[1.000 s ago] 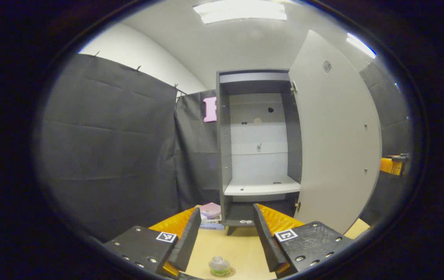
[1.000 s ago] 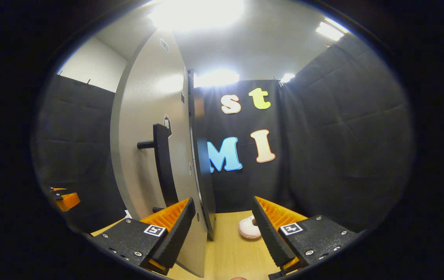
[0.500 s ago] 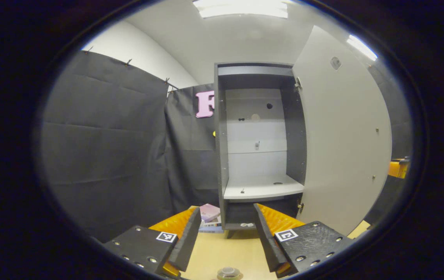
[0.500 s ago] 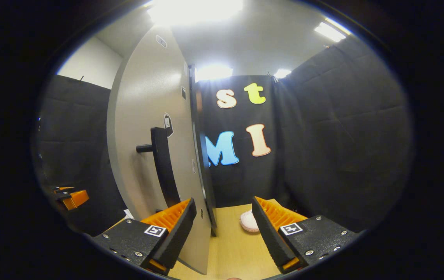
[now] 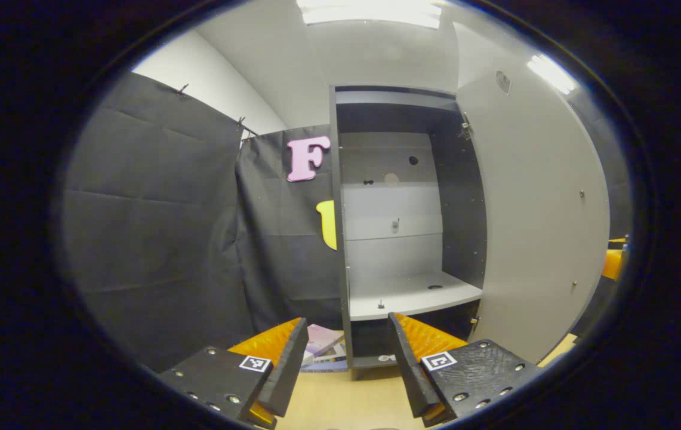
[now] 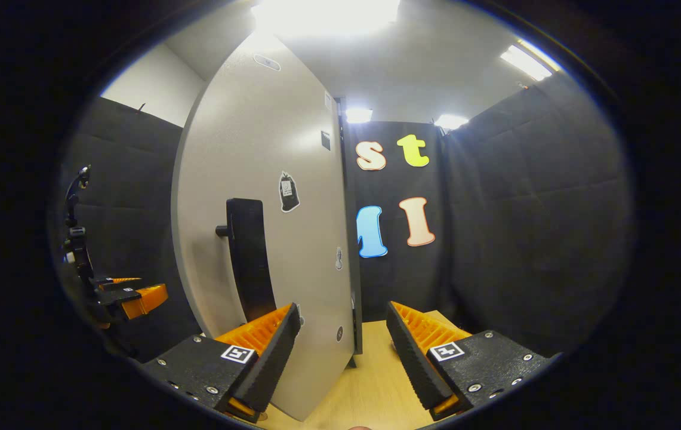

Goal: Open the cabinet door with the right hand, grasp the bottle in the cabinet with the left hand and place it on the coaster, then close the cabinet door with the right hand.

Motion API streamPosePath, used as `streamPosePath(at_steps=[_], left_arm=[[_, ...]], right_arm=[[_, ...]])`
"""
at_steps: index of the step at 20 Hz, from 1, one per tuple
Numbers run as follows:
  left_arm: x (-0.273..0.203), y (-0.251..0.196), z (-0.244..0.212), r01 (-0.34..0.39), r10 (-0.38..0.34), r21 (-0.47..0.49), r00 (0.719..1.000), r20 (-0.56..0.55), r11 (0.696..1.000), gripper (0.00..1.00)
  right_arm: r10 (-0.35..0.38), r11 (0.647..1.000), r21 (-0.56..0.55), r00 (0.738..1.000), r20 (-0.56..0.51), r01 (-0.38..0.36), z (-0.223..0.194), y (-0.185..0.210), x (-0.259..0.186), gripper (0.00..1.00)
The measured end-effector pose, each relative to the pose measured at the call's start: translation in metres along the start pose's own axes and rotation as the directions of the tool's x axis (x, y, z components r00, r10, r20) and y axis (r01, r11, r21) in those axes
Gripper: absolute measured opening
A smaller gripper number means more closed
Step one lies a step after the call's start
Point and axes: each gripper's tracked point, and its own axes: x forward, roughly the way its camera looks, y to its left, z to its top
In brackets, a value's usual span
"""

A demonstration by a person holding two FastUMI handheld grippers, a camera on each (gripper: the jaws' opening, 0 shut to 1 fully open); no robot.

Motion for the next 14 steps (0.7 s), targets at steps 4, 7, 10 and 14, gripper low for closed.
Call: streamPosePath(at_steps=[4, 7, 10, 14], left_arm=[[0.013, 0.026, -0.008, 0.011, -0.011, -0.015, 1.000, 0.000, 1.000, 0.76], [0.019, 0.043, -0.018, -0.007, 0.006, -0.020, 1.000, -0.023, 1.000, 0.83], [0.025, 0.044, -0.014, -0.022, 0.021, -0.028, 0.999, -0.027, 0.999, 0.76], [0.020, 0.042, 0.006, -0.044, 0.044, 0.010, 0.999, -0.023, 0.999, 0.79]], right_arm=[[0.019, 1.000, 0.010, 1.000, -0.003, -0.019, -0.003, 0.029, 0.009, 0.91], [0.040, 0.999, -0.002, 0.999, -0.003, -0.040, -0.003, 0.046, 0.018, 0.91], [0.079, 0.997, -0.010, 0.997, -0.019, -0.079, -0.005, 0.060, 0.031, 0.91], [0.178, 0.983, 0.048, 0.983, -0.054, -0.175, -0.014, 0.093, 0.050, 0.91]])
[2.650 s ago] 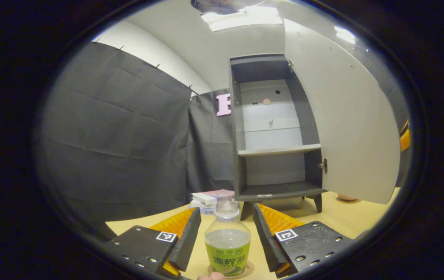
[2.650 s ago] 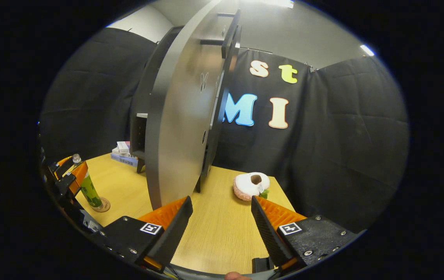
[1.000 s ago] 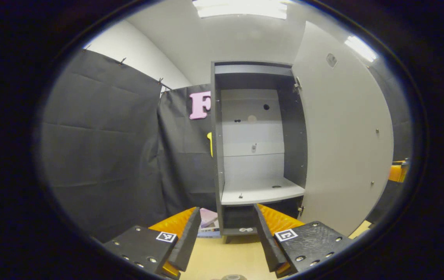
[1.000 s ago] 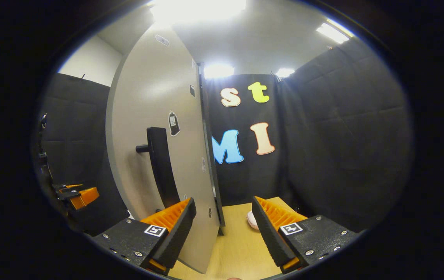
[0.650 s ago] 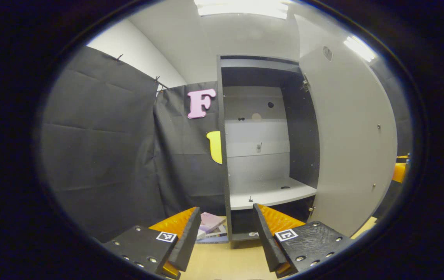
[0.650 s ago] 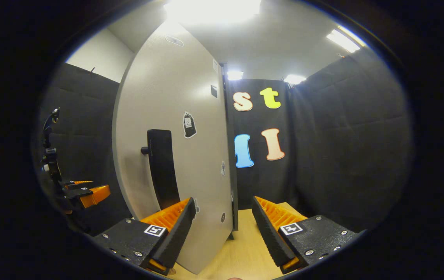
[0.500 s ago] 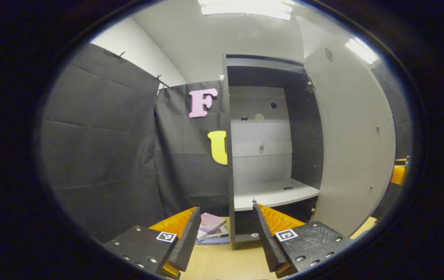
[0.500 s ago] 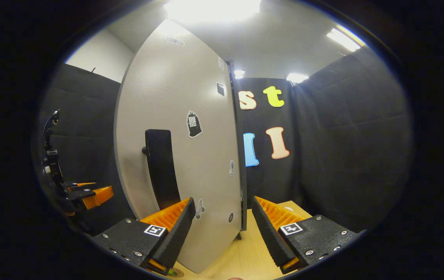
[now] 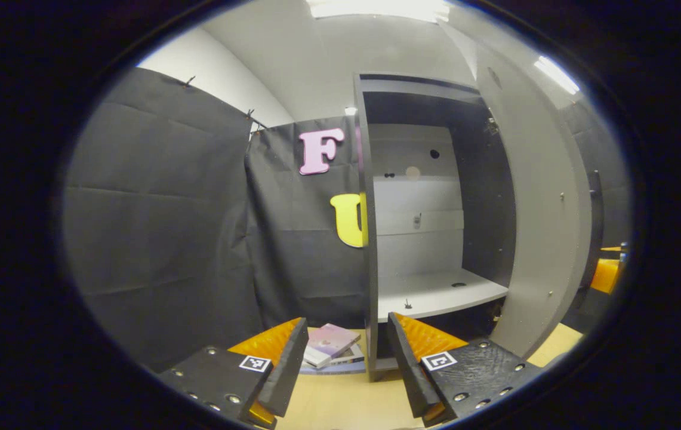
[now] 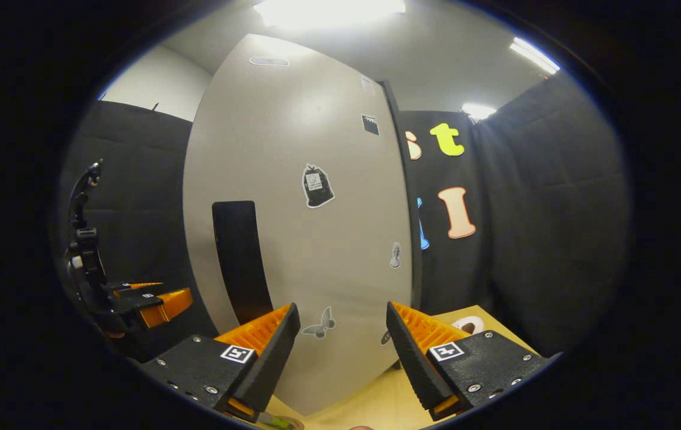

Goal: Open the cabinet door with the right hand, grasp the bottle in the cabinet with the left hand and place it on the coaster, then close the cabinet door with the right hand.

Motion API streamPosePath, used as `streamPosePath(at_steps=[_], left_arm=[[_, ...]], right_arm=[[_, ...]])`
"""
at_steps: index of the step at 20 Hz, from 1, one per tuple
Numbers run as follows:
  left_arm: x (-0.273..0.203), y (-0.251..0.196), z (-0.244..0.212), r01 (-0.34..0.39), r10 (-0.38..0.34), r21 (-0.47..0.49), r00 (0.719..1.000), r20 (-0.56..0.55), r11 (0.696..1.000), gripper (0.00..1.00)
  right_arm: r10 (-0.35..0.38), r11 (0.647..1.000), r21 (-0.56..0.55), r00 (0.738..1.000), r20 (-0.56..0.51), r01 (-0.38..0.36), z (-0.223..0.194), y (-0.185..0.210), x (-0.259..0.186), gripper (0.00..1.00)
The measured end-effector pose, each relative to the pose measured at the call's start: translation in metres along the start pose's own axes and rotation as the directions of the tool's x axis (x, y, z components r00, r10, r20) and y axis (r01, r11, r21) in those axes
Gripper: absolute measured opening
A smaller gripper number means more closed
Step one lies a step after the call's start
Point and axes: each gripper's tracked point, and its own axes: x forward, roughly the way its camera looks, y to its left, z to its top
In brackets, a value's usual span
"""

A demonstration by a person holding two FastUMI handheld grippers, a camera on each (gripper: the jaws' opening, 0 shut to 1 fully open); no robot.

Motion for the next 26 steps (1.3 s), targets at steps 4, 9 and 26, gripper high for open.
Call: streamPosePath(at_steps=[4, 9, 26], left_arm=[[-0.008, -0.010, 0.020, 0.011, -0.012, 0.006, 1.000, 0.009, 1.000, 0.76], [-0.025, -0.035, 0.060, -0.031, 0.032, -0.017, 0.996, 0.088, 0.999, 0.76], [-0.004, -0.128, 0.072, 0.081, -0.075, -0.049, 0.991, 0.114, 0.996, 0.76]], right_arm=[[-0.010, 0.996, -0.091, 0.997, 0.073, 0.017, 0.028, -0.008, 0.016, 0.92], [-0.049, 0.987, -0.148, 0.995, 0.081, 0.060, 0.027, -0.015, 0.027, 0.92], [-0.052, 0.993, -0.105, 0.998, 0.029, 0.055, 0.019, -0.032, 0.021, 0.93]])
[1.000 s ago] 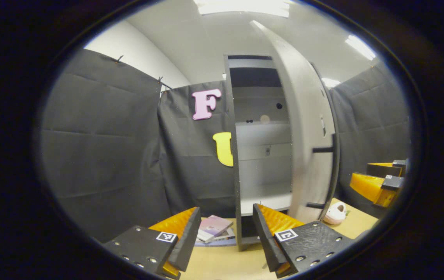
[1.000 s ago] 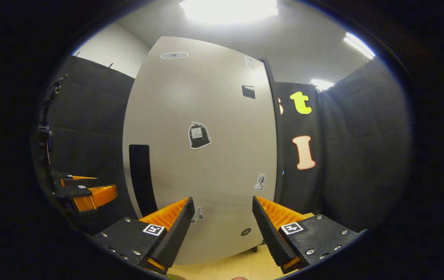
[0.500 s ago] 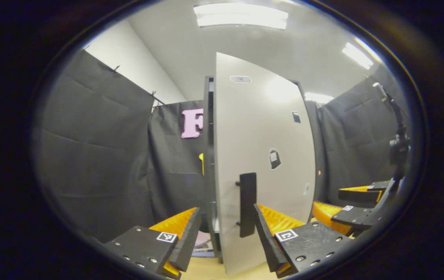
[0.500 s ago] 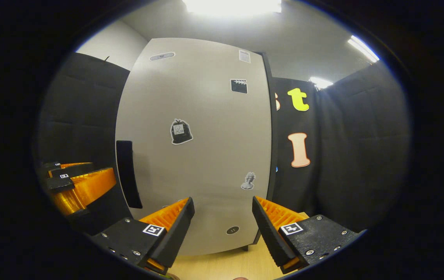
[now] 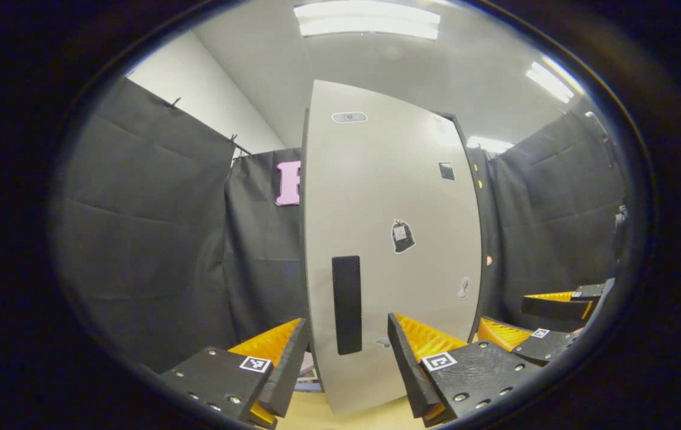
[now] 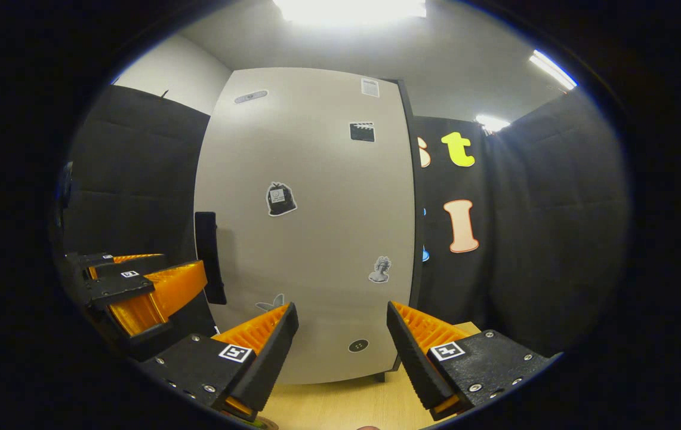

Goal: Open the cabinet door with the right hand, grasp the bottle in the cabinet with the left hand and place it on the coaster, then close the cabinet door with the right hand.

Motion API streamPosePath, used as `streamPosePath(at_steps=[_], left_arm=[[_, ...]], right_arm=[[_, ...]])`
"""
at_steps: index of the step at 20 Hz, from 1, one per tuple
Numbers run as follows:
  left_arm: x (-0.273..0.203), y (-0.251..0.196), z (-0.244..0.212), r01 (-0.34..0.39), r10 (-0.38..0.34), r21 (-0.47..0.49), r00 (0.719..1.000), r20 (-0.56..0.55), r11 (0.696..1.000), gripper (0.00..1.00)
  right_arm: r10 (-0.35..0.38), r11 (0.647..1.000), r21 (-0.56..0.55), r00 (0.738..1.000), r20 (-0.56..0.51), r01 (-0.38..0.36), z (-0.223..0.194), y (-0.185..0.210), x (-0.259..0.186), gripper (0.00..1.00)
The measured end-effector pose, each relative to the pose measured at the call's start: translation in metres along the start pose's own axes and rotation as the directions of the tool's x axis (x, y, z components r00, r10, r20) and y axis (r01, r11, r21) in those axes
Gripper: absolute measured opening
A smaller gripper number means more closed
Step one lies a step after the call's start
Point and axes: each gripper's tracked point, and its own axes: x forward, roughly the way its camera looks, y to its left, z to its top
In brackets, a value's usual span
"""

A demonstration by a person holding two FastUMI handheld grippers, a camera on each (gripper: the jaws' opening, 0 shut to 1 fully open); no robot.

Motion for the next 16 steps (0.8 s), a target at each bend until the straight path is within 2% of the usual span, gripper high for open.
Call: streamPosePath(at_steps=[1, 2, 3, 6, 7, 8, 16], left_arm=[[0.000, 0.001, -0.001, 0.003, -0.003, -0.004, 1.000, 0.000, 1.000, 0.76], [0.000, 0.002, -0.001, 0.004, -0.004, 0.001, 1.000, -0.002, 1.000, 0.83], [0.001, 0.003, -0.003, 0.000, 0.000, 0.008, 1.000, -0.009, 1.000, 0.76], [0.002, -0.001, -0.007, 0.003, -0.003, -0.002, 1.000, -0.028, 1.000, 0.76], [0.001, -0.003, -0.007, 0.010, -0.010, -0.007, 0.999, -0.031, 1.000, 0.83], [0.000, -0.006, -0.008, 0.021, -0.021, -0.010, 0.999, -0.031, 1.000, 0.76], [0.000, -0.009, -0.013, 0.022, -0.022, -0.013, 0.999, -0.048, 1.000, 0.76]], right_arm=[[-0.004, 1.000, 0.003, 1.000, -0.003, 0.004, -0.001, -0.002, 0.000, 0.93], [-0.005, 1.000, 0.006, 1.000, -0.004, 0.005, -0.002, -0.003, 0.000, 0.92], [-0.010, 1.000, 0.006, 1.000, -0.004, 0.010, -0.002, -0.005, 0.001, 0.93], [-0.025, 1.000, 0.004, 1.000, -0.013, 0.025, -0.005, -0.012, 0.000, 0.93], [-0.026, 1.000, 0.011, 1.000, -0.017, 0.026, -0.006, -0.013, 0.000, 0.93], [-0.028, 1.000, 0.013, 0.999, -0.022, 0.028, -0.007, -0.014, 0.000, 0.93], [-0.035, 0.999, 0.013, 0.999, -0.023, 0.035, -0.005, -0.020, 0.000, 0.93]])
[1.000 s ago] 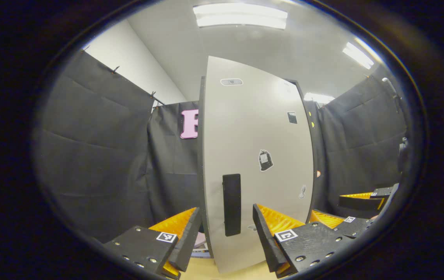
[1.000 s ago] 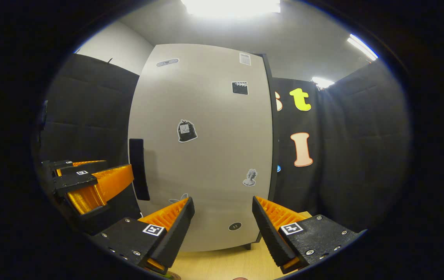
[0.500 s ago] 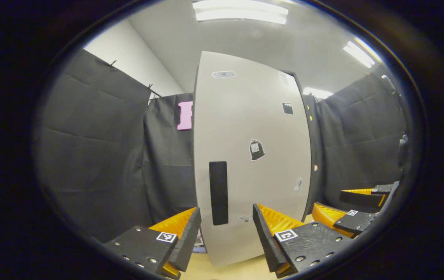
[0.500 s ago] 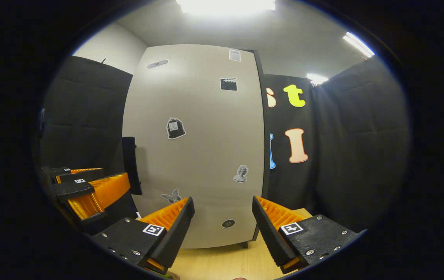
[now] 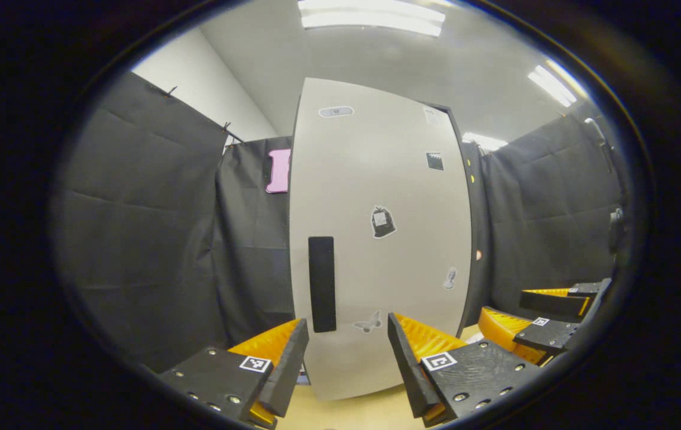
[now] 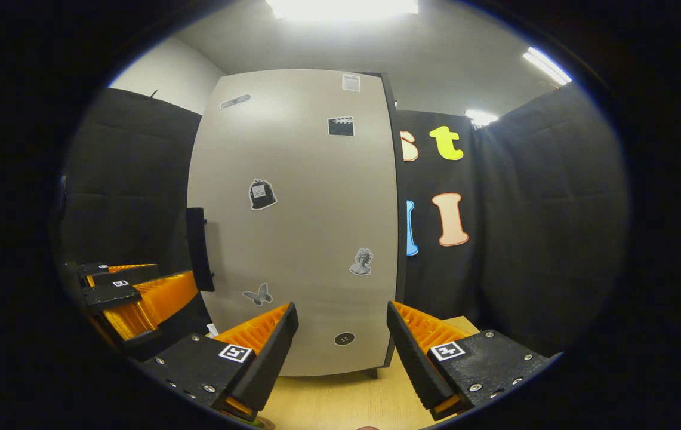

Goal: Open the cabinet door with the right hand, grasp the bottle in the cabinet with the left hand and place it on the coaster, then close the cabinet door with the right hand.

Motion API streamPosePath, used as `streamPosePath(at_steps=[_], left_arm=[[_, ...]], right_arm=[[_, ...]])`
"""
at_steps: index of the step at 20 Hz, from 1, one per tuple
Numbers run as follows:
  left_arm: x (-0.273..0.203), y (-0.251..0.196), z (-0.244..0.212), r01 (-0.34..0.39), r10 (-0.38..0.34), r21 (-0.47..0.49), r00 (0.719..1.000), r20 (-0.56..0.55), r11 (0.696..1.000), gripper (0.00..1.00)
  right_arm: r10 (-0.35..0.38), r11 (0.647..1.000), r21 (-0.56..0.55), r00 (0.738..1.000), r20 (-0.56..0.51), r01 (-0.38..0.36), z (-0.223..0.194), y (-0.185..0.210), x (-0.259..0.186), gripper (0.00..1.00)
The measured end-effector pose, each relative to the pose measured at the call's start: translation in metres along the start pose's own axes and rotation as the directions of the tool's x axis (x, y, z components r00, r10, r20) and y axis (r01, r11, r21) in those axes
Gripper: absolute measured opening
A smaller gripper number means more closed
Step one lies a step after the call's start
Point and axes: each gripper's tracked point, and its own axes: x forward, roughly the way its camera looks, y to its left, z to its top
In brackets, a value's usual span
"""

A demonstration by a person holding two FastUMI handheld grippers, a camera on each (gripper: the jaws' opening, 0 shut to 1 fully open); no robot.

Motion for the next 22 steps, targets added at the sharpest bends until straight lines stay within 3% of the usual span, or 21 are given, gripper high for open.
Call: streamPosePath(at_steps=[7, 8, 9, 22], left_arm=[[0.0017, 0.0029, 0.0030, 0.006, -0.006, -0.007, 1.000, 0.009, 1.000, 0.76], [0.0016, 0.0033, 0.0017, 0.006, -0.006, -0.006, 1.000, 0.007, 1.000, 0.79], [0.0022, 0.0031, 0.0020, 0.007, -0.007, -0.006, 1.000, 0.006, 1.000, 0.76], [-0.0041, -0.0023, -0.0001, 0.046, -0.046, -0.010, 0.999, 0.008, 0.999, 0.76]], right_arm=[[-0.016, 1.000, -0.003, 1.000, 0.001, 0.016, 0.0036, -0.0042, 0.0028, 0.93], [-0.014, 1.000, -0.005, 1.000, 0.001, 0.014, 0.0045, -0.0038, 0.0032, 0.93], [-0.014, 1.000, -0.007, 1.000, 0.001, 0.014, 0.0044, -0.0034, 0.0024, 0.93], [0.012, 1.000, 0.013, 1.000, -0.011, -0.012, 0.0027, 0.0031, -0.0019, 0.93]])
